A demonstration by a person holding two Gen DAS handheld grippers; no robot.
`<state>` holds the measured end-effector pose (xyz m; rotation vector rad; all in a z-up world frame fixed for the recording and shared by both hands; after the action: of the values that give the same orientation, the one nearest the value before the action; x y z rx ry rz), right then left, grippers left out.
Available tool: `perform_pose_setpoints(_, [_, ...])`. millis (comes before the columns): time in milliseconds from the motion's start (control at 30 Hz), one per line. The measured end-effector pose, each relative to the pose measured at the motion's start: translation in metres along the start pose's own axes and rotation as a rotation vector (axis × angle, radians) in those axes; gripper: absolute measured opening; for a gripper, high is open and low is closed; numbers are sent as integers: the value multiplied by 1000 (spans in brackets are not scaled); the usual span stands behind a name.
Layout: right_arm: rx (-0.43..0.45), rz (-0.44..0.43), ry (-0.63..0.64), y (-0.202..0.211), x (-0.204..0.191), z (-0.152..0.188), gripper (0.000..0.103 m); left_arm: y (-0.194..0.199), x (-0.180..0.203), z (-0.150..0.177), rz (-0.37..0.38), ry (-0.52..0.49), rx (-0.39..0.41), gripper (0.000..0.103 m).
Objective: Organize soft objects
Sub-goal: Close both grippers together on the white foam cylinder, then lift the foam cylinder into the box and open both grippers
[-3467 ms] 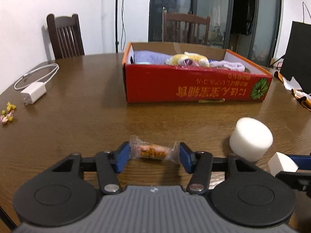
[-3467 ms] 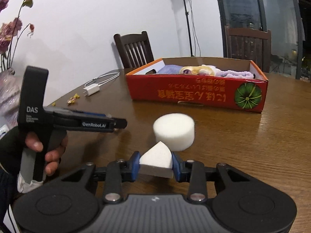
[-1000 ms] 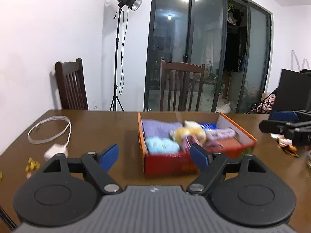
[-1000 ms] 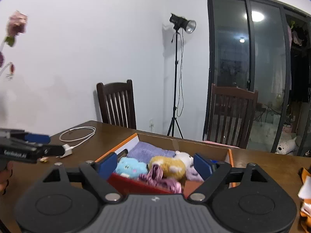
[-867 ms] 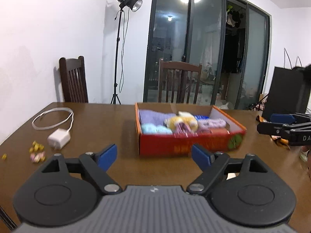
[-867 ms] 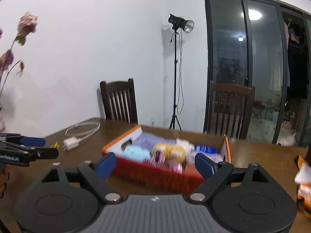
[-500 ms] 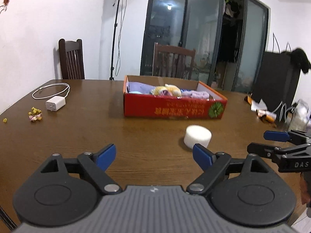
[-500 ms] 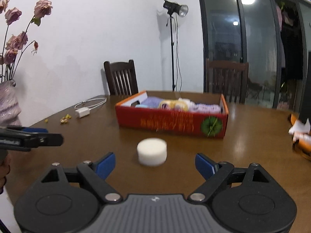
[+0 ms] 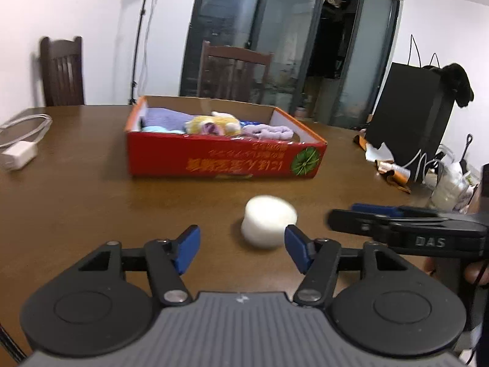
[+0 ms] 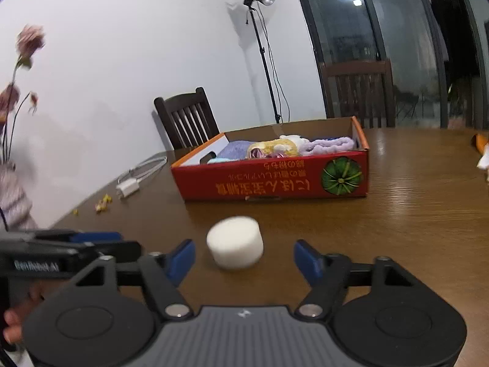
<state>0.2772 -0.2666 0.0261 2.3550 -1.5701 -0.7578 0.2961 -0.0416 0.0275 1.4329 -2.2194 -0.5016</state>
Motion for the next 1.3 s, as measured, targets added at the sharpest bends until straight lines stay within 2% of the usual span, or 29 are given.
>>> perform_pose_setpoints(133, [-60, -68, -142, -48, 17, -17, 56, -44, -1, -15, 68, -10, -42, 59])
perform_pose_setpoints(200, [-97, -62, -171, -69, 22, -19, 39, -64, -4, -18, 116, 8, -83, 44])
perform_pose_setpoints(233, [-106, -61, -178, -78, 24, -20, 35, -73, -6, -18, 134, 15, -108, 41])
perform_pose_setpoints(300, [-122, -85, -199, -87, 27, -17, 18, -83, -8, -13, 158, 18, -127, 35])
perform_pose_setpoints(400, [-121, -112, -218, -91, 32, -10, 18, -89, -16, -6, 209, 52, -111, 35])
perform_pose_setpoints(567, [-127, -148, -269, -94, 41, -7, 18, -94, -31, -5, 271, 154, -134, 36])
perform_pose_setpoints(700, [-129, -139, -238, -92, 36, -9, 21, -94, -31, -4, 276, 165, -135, 35])
perform_pose_setpoints(1133, [-153, -168, -269, -89, 40, -9, 22, -98, -36, -4, 294, 211, -145, 36])
perform_pose_setpoints(1300, [-150, -156, -242, -89, 38, -8, 23, -95, -30, -3, 284, 155, -123, 35])
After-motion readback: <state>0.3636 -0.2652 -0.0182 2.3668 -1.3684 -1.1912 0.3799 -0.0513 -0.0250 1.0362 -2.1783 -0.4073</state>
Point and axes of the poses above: each gripper's, at about its wrist camera, not at the fingertips, and y roughly against the way its jaws point, x to its right, z to its underside, the point moved 3 cm from there along -y, roughly the way its jaws point, and after that the axes turned 1 degree about -y, right-handed, at the moved point
